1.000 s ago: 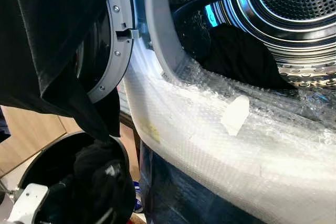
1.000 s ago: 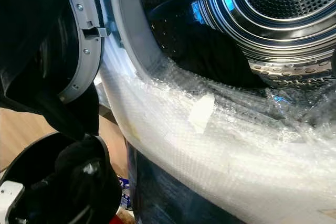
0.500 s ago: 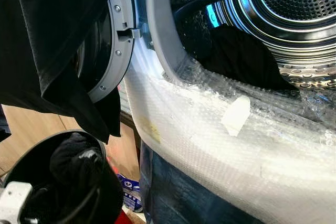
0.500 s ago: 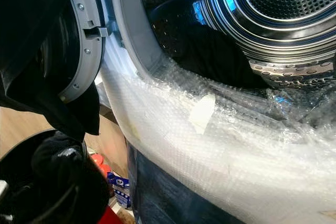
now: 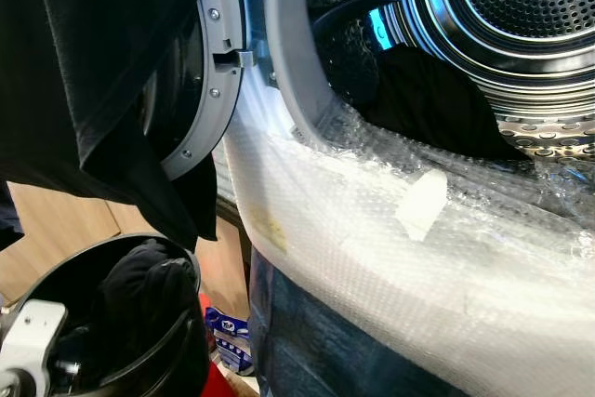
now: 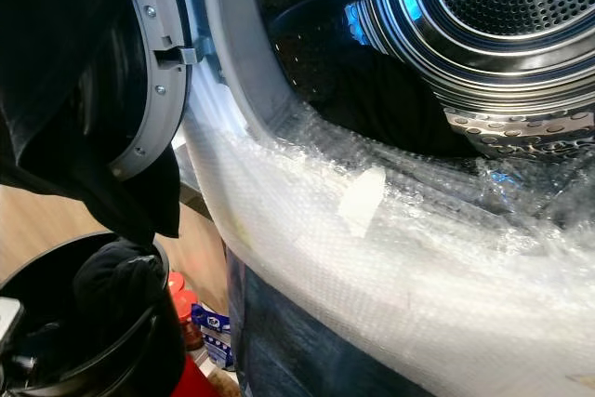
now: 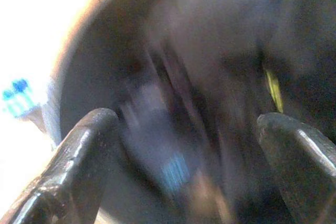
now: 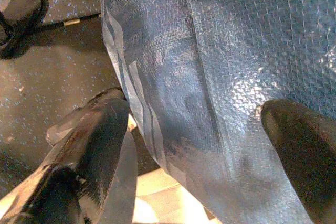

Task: Clothes washing

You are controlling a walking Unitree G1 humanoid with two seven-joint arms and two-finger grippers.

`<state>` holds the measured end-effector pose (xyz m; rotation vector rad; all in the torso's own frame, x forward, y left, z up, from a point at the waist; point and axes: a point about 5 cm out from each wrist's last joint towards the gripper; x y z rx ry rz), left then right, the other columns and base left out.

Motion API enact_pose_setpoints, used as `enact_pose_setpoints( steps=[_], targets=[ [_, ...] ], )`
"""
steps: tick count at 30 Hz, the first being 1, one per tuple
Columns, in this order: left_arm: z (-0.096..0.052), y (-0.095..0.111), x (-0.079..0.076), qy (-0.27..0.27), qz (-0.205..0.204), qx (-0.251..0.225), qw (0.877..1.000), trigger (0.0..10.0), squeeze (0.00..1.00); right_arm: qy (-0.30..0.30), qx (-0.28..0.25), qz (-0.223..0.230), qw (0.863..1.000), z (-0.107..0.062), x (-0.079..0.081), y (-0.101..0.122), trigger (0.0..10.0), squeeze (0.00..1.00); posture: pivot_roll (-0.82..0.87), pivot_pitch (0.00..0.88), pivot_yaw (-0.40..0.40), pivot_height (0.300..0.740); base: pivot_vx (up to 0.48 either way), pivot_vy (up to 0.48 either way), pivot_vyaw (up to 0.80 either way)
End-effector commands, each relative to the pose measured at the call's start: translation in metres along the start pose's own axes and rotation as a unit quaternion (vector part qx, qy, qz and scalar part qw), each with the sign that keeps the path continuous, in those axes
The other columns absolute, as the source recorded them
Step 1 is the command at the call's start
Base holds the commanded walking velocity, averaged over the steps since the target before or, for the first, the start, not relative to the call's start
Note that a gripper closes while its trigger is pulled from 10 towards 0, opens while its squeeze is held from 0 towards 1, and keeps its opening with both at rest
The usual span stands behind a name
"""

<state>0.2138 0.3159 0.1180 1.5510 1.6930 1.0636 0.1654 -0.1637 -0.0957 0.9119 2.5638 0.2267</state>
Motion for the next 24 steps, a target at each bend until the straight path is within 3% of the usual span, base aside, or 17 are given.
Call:
enact_pose_setpoints(
  steps=[1,2,4,8,9,10,15,17,20,24],
  targets=[
    [-0.005,0.021,0.008,0.03,0.02,-0.065,0.997,10.0,0.0,-0.004,0.002,-0.004,1.0,0.0,-0.001,-0.001,10.0,0.0,0.25,0.0,-0.018,0.74,0.0,0.0,0.0],
    [-0.006,0.035,0.005,0.031,0.022,-0.108,0.993,10.0,0.0,-0.004,0.003,-0.004,1.0,0.0,-0.001,-0.001,10.0,0.0,0.25,0.0,-0.02,0.74,0.0,0.0,0.0],
    [-0.005,0.046,-0.001,0.019,0.014,-0.151,0.988,10.0,0.0,-0.004,0.003,-0.005,1.0,0.0,-0.001,-0.002,10.0,0.0,0.25,0.0,-0.02,0.74,0.0,0.0,0.0],
    [0.002,0.048,-0.023,-0.043,-0.023,-0.18,0.982,10.0,0.0,-0.004,0.004,-0.004,1.0,0.0,-0.001,-0.002,10.0,0.0,0.25,0.0,-0.024,0.74,0.0,0.0,0.0],
    [0.009,0.044,-0.035,-0.075,-0.028,-0.183,0.98,10.0,0.38,-0.005,0.003,-0.004,1.0,0.0,-0.002,-0.002,10.0,0.0,0.25,0.0,-0.028,0.74,0.0,0.0,0.0],
    [0.013,0.042,-0.039,-0.084,-0.034,-0.182,0.979,10.0,1.0,-0.005,0.003,-0.004,1.0,0.0,-0.002,-0.002,10.0,0.0,0.25,0.0,-0.028,0.74,0.0,0.0,0.0],
    [0.042,0.034,-0.055,-0.129,-0.068,-0.159,0.976,10.0,1.0,-0.009,0.002,0.0,1.0,0.0,-0.003,-0.002,10.0,0.0,0.23,0.0,-0.031,0.74,0.0,0.0,0.0],
    [0.045,0.032,-0.056,-0.133,-0.071,-0.15,0.977,10.0,1.0,-0.009,0.002,0.0,1.0,0.0,-0.003,-0.002,10.0,0.0,0.23,0.0,-0.031,0.74,0.0,0.0,0.0],
    [0.051,0.039,-0.069,-0.183,-0.075,-0.152,0.968,10.0,1.0,-0.013,0.004,0.007,1.0,0.0,-0.003,-0.002,10.0,0.0,0.21,0.0,-0.024,0.74,0.0,0.0,0.0],
    [0.059,0.04,-0.068,-0.183,-0.081,-0.151,0.968,10.0,1.0,-0.013,0.005,0.009,1.0,0.0,-0.003,-0.003,10.0,0.0,0.21,0.0,-0.022,0.74,0.0,0.0,0.0]
  ],
)
Point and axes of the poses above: a point about 5 cm out from each wrist's last joint towards the gripper, its own z axis pointing out of the wrist towards the gripper, its own y axis along the axis of the wrist's last joint, x = y × z, and after that the axes turned 11 degrees about -z, right-handed
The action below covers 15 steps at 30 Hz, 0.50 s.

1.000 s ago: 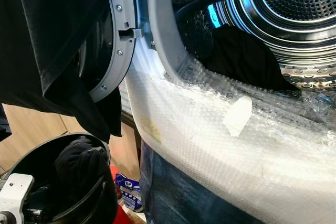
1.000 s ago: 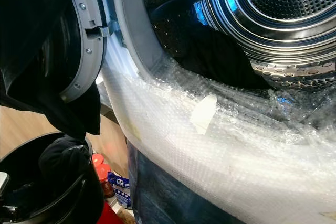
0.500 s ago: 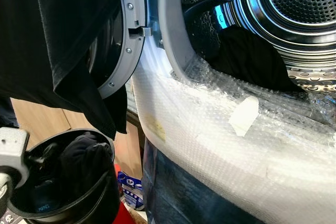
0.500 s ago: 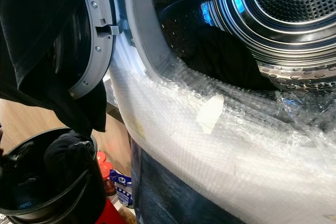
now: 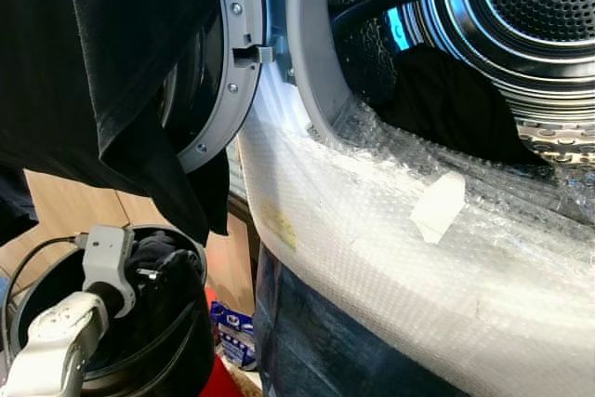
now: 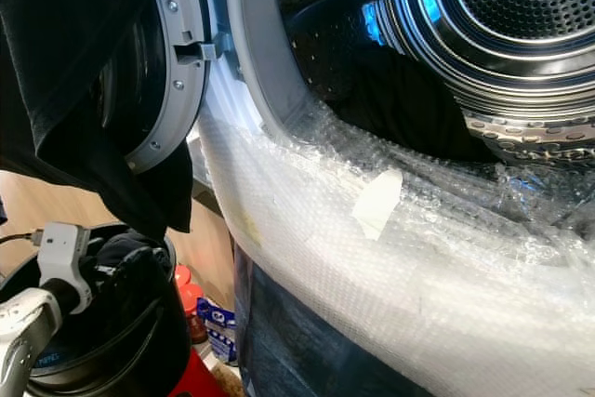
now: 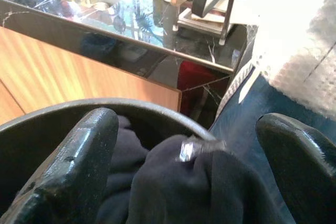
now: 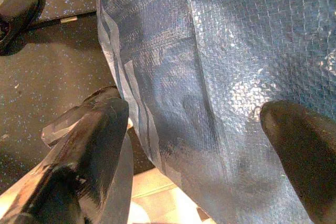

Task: Clothes washing

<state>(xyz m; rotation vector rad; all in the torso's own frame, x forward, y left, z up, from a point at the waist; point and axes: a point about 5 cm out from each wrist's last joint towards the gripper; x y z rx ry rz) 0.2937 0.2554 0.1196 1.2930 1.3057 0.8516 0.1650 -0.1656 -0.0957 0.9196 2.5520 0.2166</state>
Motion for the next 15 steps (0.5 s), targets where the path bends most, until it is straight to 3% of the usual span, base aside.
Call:
enact_pose_setpoints(
  steps=[1,3,15],
  targets=[
    [0.003,-0.005,0.006,-0.001,-0.023,0.008,1.0,10.0,1.0,-0.006,0.003,0.006,1.0,0.0,-0.002,-0.001,10.0,0.0,0.21,0.0,-0.024,0.74,0.0,0.0,0.0],
    [0.005,-0.015,0.003,-0.029,-0.054,0.03,0.998,10.0,1.0,-0.005,0.003,0.006,1.0,0.0,-0.002,0.0,10.0,0.0,0.21,0.0,-0.021,0.74,0.0,0.0,0.0],
    [0.014,-0.032,-0.006,-0.068,-0.081,0.055,0.993,10.0,1.0,-0.008,0.001,0.011,1.0,0.0,-0.003,0.001,10.0,0.0,0.19,0.0,-0.018,0.74,0.0,0.0,0.0]
  ],
)
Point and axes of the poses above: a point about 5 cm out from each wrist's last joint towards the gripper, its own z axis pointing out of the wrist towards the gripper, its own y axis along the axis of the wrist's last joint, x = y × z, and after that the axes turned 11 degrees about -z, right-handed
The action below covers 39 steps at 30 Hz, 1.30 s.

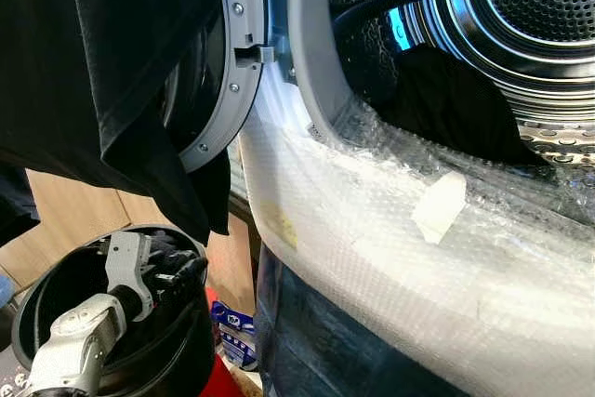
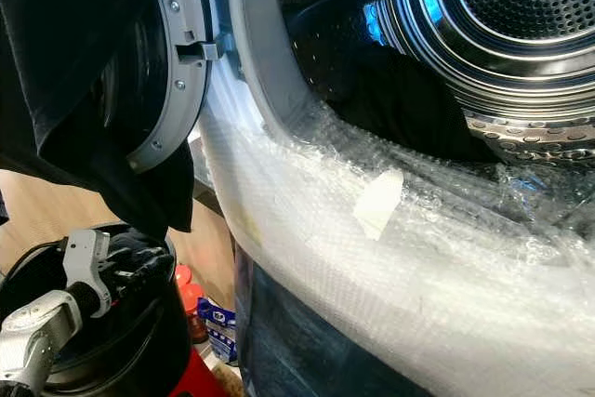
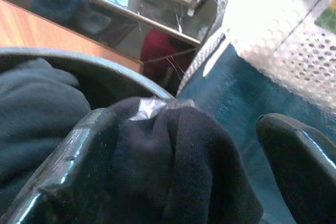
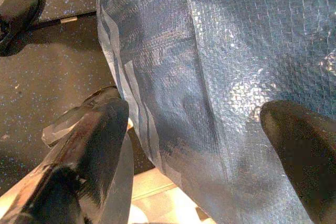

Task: Clothes washing

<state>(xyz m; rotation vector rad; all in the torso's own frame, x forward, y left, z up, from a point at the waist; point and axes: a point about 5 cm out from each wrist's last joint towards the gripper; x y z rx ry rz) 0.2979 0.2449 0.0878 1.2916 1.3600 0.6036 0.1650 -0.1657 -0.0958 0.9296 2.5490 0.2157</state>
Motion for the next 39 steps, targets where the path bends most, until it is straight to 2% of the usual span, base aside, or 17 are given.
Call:
enact_pose_setpoints(
  steps=[1,7,8,9,10,11,12,15,21,26,35,39],
  targets=[
    [0.003,-0.001,-0.002,-0.014,-0.005,0.0,1.0,10.0,1.0,-0.007,0.0,0.007,1.0,0.0,-0.003,0.002,10.0,0.0,0.19,0.0,-0.018,0.74,0.0,0.0,0.0],
    [0.004,-0.01,-0.005,-0.019,-0.01,0.016,1.0,10.0,1.0,-0.007,-0.001,0.01,1.0,0.0,-0.002,0.002,10.0,0.0,0.19,0.0,-0.014,0.74,0.0,0.0,0.0],
    [0.004,-0.011,-0.005,-0.016,-0.009,0.014,1.0,10.0,0.88,-0.007,-0.001,0.011,1.0,0.0,-0.002,0.002,10.0,0.0,0.19,0.0,-0.012,0.74,0.0,0.0,0.0],
    [0.004,-0.012,-0.005,-0.016,-0.009,0.013,1.0,10.0,0.88,-0.007,-0.001,0.011,1.0,0.0,-0.002,0.002,10.0,0.0,0.19,0.0,-0.012,0.74,0.0,0.0,0.0],
    [0.004,-0.011,-0.003,-0.007,-0.004,0.009,1.0,10.0,0.0,-0.007,-0.001,0.011,1.0,0.0,-0.002,0.002,10.0,0.0,0.19,0.0,-0.012,0.74,0.0,0.0,0.0],
    [0.004,-0.011,-0.002,-0.001,0.0,0.006,1.0,10.0,0.0,-0.007,0.0,0.011,1.0,0.0,-0.002,0.002,10.0,0.0,0.19,0.0,-0.012,0.74,0.0,0.0,0.0],
    [0.002,-0.01,0.002,0.01,-0.023,-0.006,1.0,10.0,0.0,-0.008,0.001,0.013,1.0,0.0,-0.002,0.002,10.0,0.0,0.19,0.0,-0.012,0.74,0.0,0.0,0.0],
    [-0.002,-0.006,0.007,0.021,-0.046,-0.023,0.998,10.0,0.0,-0.008,0.002,0.015,1.0,0.0,-0.002,0.002,10.0,0.0,0.18,0.0,-0.005,0.74,0.0,0.0,0.0],
    [-0.012,-0.002,0.012,0.053,-0.048,-0.052,0.996,10.0,0.0,-0.008,0.002,0.014,1.0,0.0,-0.001,0.001,10.0,0.0,0.19,0.0,-0.006,0.74,0.0,0.0,0.0],
    [-0.014,-0.006,0.014,0.062,-0.051,-0.054,0.995,10.0,0.0,-0.007,0.001,0.012,1.0,0.0,-0.001,0.002,10.0,0.0,0.2,0.0,-0.009,0.74,0.0,0.0,0.0],
    [-0.007,-0.01,0.011,0.063,-0.052,-0.044,0.996,10.0,0.0,-0.01,-0.001,0.013,1.0,0.0,-0.002,0.003,10.0,0.0,0.2,0.0,-0.007,0.74,0.0,0.0,0.0],
    [-0.001,-0.016,0.017,0.084,-0.093,-0.047,0.991,10.0,0.0,-0.011,-0.001,0.014,1.0,0.0,-0.002,0.003,10.0,0.0,0.19,0.0,-0.006,0.74,0.0,0.0,0.0]
  ],
)
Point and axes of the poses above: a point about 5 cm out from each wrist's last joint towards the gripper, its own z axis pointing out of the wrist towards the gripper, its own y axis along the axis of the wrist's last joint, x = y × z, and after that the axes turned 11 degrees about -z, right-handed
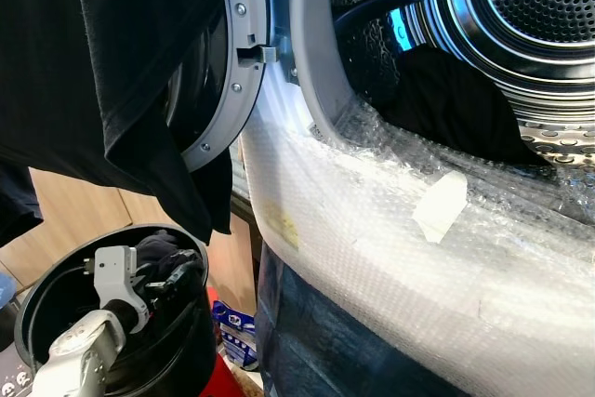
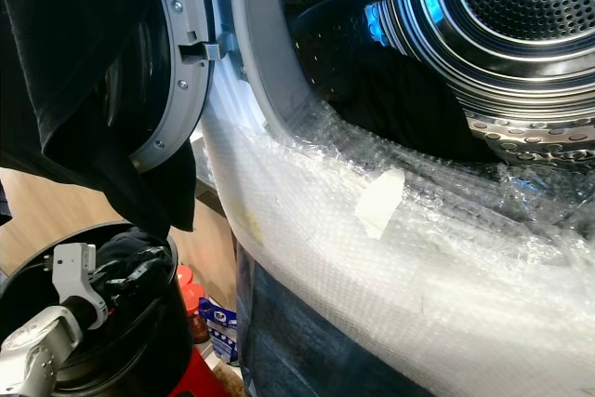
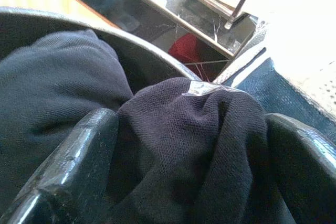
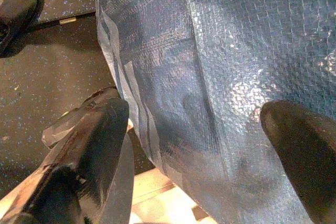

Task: Clothes washing

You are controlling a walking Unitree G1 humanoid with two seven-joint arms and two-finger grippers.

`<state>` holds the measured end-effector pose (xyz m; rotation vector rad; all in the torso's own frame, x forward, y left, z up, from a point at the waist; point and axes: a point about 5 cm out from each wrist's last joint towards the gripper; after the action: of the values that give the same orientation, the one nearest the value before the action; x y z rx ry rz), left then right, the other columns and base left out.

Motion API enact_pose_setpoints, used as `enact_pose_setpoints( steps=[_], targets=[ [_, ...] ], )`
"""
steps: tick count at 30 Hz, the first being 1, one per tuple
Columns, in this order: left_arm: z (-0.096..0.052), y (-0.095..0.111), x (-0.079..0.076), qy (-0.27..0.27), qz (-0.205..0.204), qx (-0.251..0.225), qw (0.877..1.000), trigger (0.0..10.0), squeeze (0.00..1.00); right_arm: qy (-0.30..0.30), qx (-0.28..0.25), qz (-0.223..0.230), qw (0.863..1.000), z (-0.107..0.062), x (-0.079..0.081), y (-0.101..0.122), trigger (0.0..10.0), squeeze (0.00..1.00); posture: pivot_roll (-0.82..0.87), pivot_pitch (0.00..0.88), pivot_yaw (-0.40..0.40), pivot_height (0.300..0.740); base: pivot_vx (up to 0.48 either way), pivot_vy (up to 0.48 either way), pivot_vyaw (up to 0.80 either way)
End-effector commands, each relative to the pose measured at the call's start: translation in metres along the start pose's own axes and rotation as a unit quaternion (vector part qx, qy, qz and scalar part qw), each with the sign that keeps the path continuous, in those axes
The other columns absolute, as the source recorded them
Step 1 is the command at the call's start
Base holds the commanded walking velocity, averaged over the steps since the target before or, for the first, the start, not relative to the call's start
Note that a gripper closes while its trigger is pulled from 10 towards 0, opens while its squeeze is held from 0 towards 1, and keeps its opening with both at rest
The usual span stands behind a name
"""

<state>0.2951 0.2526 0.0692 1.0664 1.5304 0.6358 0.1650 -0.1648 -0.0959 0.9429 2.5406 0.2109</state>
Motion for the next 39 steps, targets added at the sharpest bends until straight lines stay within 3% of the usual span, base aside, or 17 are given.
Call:
enact_pose_setpoints(
  steps=[1,4,5,6,7,39],
  targets=[
    [0.001,0.001,0.004,0.012,-0.013,-0.007,1.0,10.0,0.0,-0.009,-0.002,0.011,1.0,0.0,-0.003,0.002,10.0,0.0,0.19,0.0,-0.006,0.74,0.0,0.0,0.0],
    [0.002,0.001,0.003,0.01,-0.02,-0.009,1.0,10.0,0.0,-0.009,-0.003,0.013,1.0,0.0,-0.003,0.003,10.0,0.0,0.19,0.0,-0.004,0.74,0.0,0.0,0.0],
    [0.003,0.003,0.003,0.009,-0.02,-0.009,1.0,2.6,0.0,-0.009,-0.003,0.014,1.0,0.0,-0.003,0.003,10.0,0.0,0.19,0.0,-0.002,0.74,0.0,0.0,0.0],
    [0.003,0.003,0.003,0.009,-0.02,-0.009,1.0,2.6,0.0,-0.009,-0.003,0.014,1.0,0.0,-0.003,0.003,10.0,0.0,0.19,0.0,-0.002,0.74,0.0,0.0,0.0],
    [0.004,0.004,0.003,0.01,-0.019,-0.012,1.0,0.0,0.0,-0.008,-0.003,0.014,1.0,0.0,-0.002,0.003,10.0,0.0,0.19,0.0,0.0,0.74,0.0,0.0,0.0],
    [-0.01,-0.007,0.012,0.018,-0.009,-0.005,1.0,0.0,0.0,-0.002,0.005,0.008,1.0,0.0,0.004,-0.004,10.0,0.0,0.19,0.0,0.027,0.74,0.0,0.0,0.0]
  ],
)
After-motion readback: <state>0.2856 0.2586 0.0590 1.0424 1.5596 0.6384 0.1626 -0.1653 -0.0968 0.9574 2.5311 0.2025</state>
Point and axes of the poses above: a point about 5 cm out from each wrist's last joint towards the gripper, its own z axis pointing out of the wrist towards the gripper, its own y axis along the axis of the wrist's last joint, x = y × z, and after that the axes turned 11 degrees about -z, right-handed
